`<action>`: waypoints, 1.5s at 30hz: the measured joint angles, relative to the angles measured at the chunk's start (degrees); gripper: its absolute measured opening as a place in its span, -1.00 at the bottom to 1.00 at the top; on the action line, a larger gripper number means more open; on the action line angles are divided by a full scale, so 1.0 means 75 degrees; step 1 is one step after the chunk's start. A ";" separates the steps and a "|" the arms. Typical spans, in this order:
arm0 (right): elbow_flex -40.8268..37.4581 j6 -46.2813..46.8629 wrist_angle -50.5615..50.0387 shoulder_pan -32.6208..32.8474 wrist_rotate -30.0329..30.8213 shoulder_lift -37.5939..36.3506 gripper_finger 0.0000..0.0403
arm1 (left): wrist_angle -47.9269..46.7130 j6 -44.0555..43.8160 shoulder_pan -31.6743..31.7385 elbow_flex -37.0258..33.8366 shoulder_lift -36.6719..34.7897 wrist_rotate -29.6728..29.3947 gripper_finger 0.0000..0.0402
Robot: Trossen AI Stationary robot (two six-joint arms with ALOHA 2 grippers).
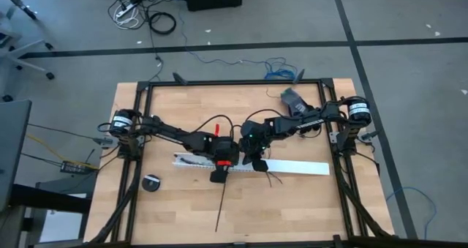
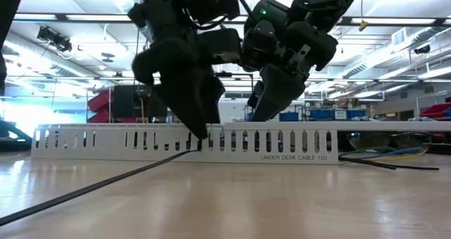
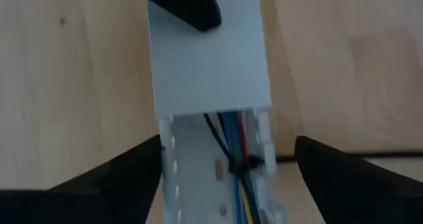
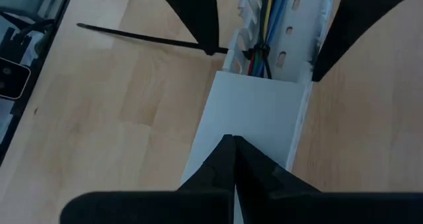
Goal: Ziptie cables
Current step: Close the lid on the cable duct
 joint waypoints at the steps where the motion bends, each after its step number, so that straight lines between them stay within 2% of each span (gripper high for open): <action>1: 0.0000 0.0000 -0.0005 0.0000 0.0000 0.0000 -1.00 | -0.0086 0.0033 0.0000 0.0024 -0.0021 -0.0023 0.71; 7: 0.0000 0.0003 -0.0033 0.0023 -0.0002 0.0000 -1.00 | -0.0850 -0.0123 0.0000 0.0007 -0.0070 -0.0414 0.76; 19: -0.0009 0.0000 -0.0055 0.0035 0.0003 -0.0003 -1.00 | -0.0955 -0.0539 0.0000 -0.0536 -0.0073 -0.0790 0.74; 24: -0.0009 0.0000 -0.0060 0.0035 0.0003 -0.0003 -1.00 | -0.0730 -0.0554 -0.0003 -0.0603 -0.0067 -0.0780 0.61; 34: -0.0022 0.0003 -0.0060 0.0038 -0.0013 -0.0009 -1.00 | -0.0385 -0.0543 0.0000 -0.0615 -0.0055 -0.0695 0.15; 45: -0.0038 -0.0008 0.0157 0.0035 -0.0181 -0.0009 -1.00 | -0.0156 -0.0577 0.0000 -0.0618 -0.0055 -0.0586 0.13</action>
